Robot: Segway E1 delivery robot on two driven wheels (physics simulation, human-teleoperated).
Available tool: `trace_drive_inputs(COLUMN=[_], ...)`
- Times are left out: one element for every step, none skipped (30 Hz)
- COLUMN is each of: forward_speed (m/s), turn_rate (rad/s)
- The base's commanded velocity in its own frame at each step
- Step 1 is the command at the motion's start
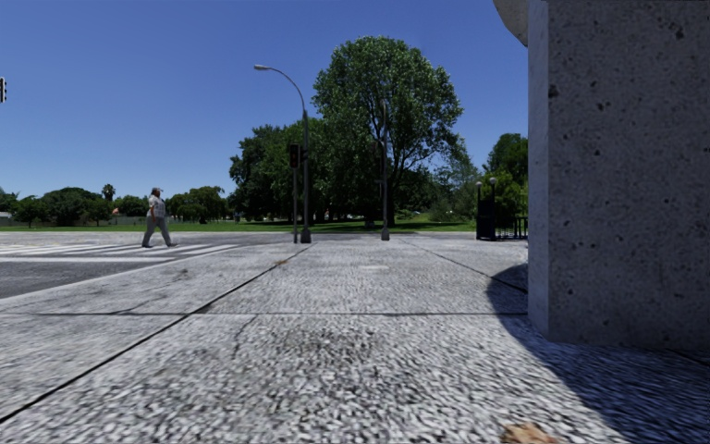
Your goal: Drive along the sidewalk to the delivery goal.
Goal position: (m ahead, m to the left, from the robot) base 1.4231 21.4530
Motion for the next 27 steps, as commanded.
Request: trace_drive_inputs(forward_speed=[2.0,2.0,2.0,2.0,2.0,2.0,2.0,2.0,2.0,2.0,2.0,2.0,2.0,2.0,2.0,2.0,2.0,2.0,2.0,2.0,2.0,2.0,2.0,1.84,1.62,1.62,1.53], turn_rate=[0.0,0.0,0.0,0.0,0.0,0.0,0.0,0.0,0.0,0.0,0.0,0.0,0.0,0.0,0.0,0.0,0.0,0.0,0.0,0.0,0.0,0.0,0.0,0.0,0.0,0.0,0.0])
